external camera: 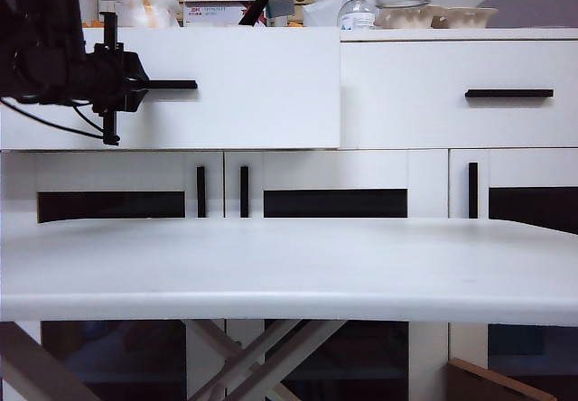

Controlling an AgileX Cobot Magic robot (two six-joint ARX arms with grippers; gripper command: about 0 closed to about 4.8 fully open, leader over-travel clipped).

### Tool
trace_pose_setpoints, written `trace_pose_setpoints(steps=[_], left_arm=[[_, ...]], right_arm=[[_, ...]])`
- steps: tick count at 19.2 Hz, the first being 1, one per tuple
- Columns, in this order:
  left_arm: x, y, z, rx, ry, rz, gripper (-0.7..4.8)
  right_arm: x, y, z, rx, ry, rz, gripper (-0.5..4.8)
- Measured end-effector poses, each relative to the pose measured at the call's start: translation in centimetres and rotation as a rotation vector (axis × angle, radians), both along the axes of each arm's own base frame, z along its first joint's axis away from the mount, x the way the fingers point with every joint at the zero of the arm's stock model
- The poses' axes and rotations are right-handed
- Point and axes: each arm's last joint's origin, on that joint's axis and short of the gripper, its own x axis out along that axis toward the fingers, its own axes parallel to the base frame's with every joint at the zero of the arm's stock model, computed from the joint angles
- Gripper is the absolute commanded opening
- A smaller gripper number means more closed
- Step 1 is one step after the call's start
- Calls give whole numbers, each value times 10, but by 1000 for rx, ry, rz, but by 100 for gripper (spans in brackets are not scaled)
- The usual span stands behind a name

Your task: Pick up a can of beer from the white table, open the left drawer, place the beer inside the drawer, and finally close the drawer.

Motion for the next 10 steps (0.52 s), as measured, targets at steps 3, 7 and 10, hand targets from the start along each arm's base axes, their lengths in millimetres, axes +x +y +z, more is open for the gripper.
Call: trace_pose_setpoints(steps=[3, 7, 10], left_arm=[[-15, 2, -2, -8, -9, 7, -6], [-29, 3, -5, -8, -10, 4, -7], [-35, 2, -6, -9, -18, -4, -7]], right_arm=[[0, -1, 0, 1, -1, -7, 156], [-2, -2, 2, 6, -9, -6, 156], [-2, -2, 2, 2, -2, -5, 156]])
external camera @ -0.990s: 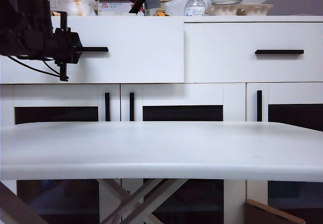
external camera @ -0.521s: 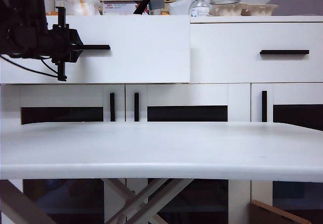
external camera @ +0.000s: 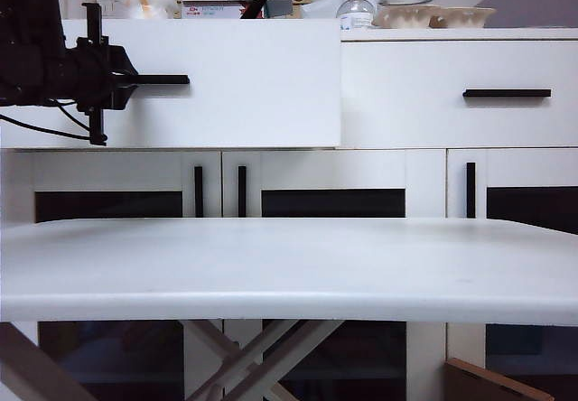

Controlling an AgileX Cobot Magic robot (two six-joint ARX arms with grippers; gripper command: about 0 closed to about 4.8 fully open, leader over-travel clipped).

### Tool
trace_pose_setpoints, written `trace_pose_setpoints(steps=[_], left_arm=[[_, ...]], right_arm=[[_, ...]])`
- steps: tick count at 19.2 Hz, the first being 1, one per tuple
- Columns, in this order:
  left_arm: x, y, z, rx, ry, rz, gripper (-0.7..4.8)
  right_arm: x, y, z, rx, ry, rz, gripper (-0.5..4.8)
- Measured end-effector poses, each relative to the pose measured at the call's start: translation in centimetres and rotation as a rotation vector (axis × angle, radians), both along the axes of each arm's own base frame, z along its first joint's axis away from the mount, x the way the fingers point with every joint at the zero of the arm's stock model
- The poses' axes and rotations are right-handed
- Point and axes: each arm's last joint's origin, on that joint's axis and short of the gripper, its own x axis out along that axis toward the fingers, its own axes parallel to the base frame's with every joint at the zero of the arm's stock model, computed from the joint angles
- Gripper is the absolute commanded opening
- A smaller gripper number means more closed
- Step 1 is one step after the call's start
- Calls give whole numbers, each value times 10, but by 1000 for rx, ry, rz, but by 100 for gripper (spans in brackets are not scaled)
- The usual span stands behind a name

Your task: Pick up a can of beer from the white table, open the left drawer, place the beer inside the drawer, and finally close the drawer.

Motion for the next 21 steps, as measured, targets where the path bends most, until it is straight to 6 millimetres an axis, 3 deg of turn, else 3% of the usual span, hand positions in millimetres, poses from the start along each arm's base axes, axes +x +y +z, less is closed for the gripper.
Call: trace_pose_setpoints(steps=[21], left_arm=[[-104, 11, -6, 1, 33, 9, -7]], right_arm=[[1, 0, 0, -1, 2, -3, 156]])
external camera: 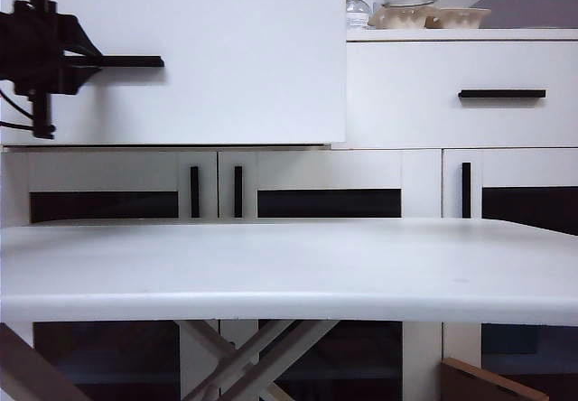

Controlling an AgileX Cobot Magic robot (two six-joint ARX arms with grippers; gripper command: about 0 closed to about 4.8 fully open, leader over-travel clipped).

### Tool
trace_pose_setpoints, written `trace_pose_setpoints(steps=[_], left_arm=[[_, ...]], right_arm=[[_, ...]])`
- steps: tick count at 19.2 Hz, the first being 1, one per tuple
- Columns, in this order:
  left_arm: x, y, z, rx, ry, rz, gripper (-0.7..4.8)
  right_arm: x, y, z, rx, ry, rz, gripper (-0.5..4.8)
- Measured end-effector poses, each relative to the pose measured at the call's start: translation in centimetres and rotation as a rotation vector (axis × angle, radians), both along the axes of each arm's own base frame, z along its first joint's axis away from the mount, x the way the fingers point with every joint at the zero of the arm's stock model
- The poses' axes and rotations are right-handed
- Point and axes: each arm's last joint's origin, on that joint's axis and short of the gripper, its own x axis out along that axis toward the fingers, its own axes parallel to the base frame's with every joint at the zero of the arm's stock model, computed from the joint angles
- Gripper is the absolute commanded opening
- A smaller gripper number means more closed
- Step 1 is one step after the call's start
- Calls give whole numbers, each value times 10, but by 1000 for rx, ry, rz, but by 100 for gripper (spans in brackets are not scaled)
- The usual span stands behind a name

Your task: Pick up a can of beer from the white table, open the left drawer, place the beer inside the drawer, and finally close the drawer.

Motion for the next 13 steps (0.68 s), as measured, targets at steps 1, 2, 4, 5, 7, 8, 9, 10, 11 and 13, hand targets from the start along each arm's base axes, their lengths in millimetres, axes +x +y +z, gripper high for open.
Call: trace_pose_setpoints(steps=[1, 2, 4, 5, 7, 8, 9, 10, 11, 13], left_arm=[[-7, 1, -1, -1, -1, 3, -7], [-12, 1, -1, -1, -1, 3, -7], [-23, 1, -2, -1, -1, -2, -6], [-29, 1, -3, -1, -2, -3, -6], [-36, 2, -3, 1, -1, -4, -7], [-39, 2, -4, 1, 0, -5, -7], [-43, 3, -4, 1, 0, -5, -6], [-46, 3, -4, 1, 2, -5, -7], [-50, 4, -4, 2, 2, -5, -7], [-58, 5, -4, 3, 6, -10, -7]], right_arm=[[0, 0, 0, 1, -1, 1, 156], [-1, -1, 1, 3, -4, 1, 156], [-4, -3, 4, 11, -18, 2, 156], [-6, -4, 6, 16, -25, 2, 156], [-9, -5, 7, 16, -25, 2, 156], [-9, -6, 8, 15, -24, 2, 156], [-10, -6, 8, 13, -21, 2, 156], [-10, -6, 8, 14, -22, 2, 156], [-10, -6, 8, 14, -22, 2, 156], [-10, -6, 8, 13, -21, 2, 156]])
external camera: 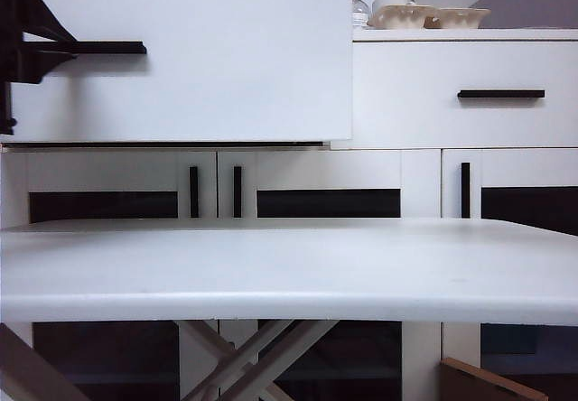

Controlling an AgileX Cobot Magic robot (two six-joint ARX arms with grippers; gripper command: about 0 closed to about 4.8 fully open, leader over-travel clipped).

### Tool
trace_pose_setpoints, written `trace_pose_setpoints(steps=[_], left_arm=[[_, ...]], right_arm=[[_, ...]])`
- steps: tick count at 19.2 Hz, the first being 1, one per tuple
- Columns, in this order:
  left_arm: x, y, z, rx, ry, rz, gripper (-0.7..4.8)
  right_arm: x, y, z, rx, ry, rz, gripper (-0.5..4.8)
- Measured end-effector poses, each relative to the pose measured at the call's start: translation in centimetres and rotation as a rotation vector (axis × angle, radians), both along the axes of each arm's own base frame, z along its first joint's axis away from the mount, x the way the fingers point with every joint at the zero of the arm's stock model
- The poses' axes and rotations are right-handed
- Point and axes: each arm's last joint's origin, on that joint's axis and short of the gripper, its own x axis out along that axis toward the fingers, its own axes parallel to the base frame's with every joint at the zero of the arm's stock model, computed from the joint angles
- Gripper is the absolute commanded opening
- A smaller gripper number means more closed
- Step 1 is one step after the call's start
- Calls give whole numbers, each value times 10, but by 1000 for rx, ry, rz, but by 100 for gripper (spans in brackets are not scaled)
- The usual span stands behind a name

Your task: Pick up a can of beer from the white table, open the left drawer, place the beer inside the drawer, and finally close the drawer.

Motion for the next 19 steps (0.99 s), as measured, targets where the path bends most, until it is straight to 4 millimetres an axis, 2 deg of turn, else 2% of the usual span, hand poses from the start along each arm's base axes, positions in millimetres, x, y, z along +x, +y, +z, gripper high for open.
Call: trace_pose_setpoints(steps=[8, 15, 16, 18, 19], left_arm=[[-29, 3, 2, 14, 28, -17, -7], [-36, 4, 5, 23, 53, -19, -3], [-36, 4, 5, 22, 55, -19, 22], [-35, 4, 5, 16, 57, -21, 220], [-35, 4, 5, 22, 57, -10, 479]], right_arm=[[0, 0, 0, 0, -1, 0, 156], [0, 0, 0, 0, -1, 2, 156], [0, 0, 0, 0, -1, 2, 156], [0, 0, 0, 0, -1, 2, 156], [0, 0, 0, 0, -1, 3, 156]])
